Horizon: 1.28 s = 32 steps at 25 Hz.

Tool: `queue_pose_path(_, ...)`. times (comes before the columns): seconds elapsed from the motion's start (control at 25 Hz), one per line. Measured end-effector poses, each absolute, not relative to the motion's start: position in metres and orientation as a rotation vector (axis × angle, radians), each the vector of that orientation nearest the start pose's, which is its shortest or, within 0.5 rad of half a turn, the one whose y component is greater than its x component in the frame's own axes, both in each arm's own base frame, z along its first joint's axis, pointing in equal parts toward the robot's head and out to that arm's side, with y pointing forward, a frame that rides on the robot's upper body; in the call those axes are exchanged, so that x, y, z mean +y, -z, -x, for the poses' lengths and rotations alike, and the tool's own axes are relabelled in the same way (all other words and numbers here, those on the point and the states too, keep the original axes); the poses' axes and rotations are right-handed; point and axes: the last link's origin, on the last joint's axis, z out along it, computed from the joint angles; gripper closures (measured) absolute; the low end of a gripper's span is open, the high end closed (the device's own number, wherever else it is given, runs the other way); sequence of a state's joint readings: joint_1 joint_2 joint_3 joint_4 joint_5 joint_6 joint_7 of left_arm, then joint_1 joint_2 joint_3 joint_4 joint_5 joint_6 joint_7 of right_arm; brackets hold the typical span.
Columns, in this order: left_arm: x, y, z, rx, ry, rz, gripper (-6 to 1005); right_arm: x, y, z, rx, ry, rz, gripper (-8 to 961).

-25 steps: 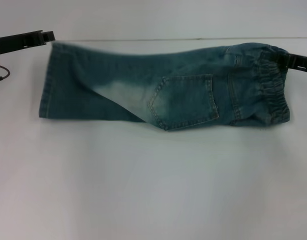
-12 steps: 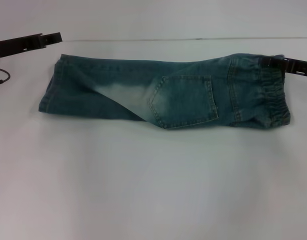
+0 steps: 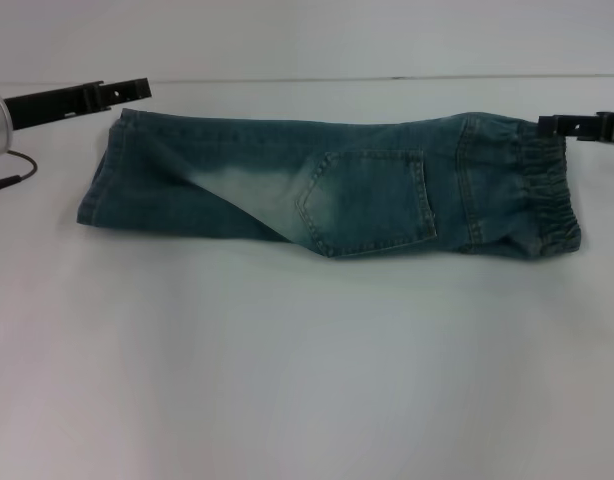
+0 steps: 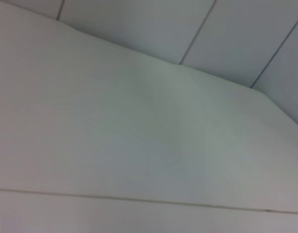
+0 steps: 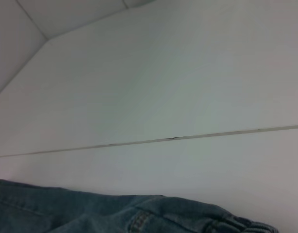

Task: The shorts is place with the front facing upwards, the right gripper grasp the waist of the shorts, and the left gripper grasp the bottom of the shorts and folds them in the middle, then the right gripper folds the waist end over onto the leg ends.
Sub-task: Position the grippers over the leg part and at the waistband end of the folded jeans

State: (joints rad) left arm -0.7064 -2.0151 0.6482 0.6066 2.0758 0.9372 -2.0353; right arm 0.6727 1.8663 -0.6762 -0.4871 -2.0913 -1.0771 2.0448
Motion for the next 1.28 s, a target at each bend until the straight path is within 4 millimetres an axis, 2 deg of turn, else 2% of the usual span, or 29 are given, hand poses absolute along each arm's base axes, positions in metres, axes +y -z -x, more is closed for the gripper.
queue_pose_path(0.04, 0.438, -0.044, 0.275, -1.276, 0.592, 2.026, 169, 0.418, -0.081, -0.312, 1.371, -0.478, 2.100, 91)
queue_pose_path(0.24, 0.423, -0.039, 0.268, -1.223, 0.704, 2.123, 174, 0.412, -0.113, -0.303, 1.385, -0.507, 2.144, 93)
queue_pose_path(0.52, 0.395, -0.030, 0.251, -1.076, 0.789, 2.389, 182, 0.395, -0.156, -0.277, 1.481, -0.557, 2.203, 96)
queue_pose_path(0.76, 0.373, -0.019, 0.238, -0.940, 0.792, 2.613, 182, 0.387, -0.170, -0.263, 1.533, -0.509, 2.246, 99)
queue_pose_path(1.0, 0.359, -0.010, 0.233, -0.901, 0.732, 2.763, 183, 0.384, -0.173, -0.268, 1.593, -0.394, 2.200, 103)
queue_pose_path(1.28, 0.354, 0.001, 0.235, -0.913, 0.727, 2.765, 183, 0.395, -0.146, -0.277, 1.641, -0.201, 2.172, 113)
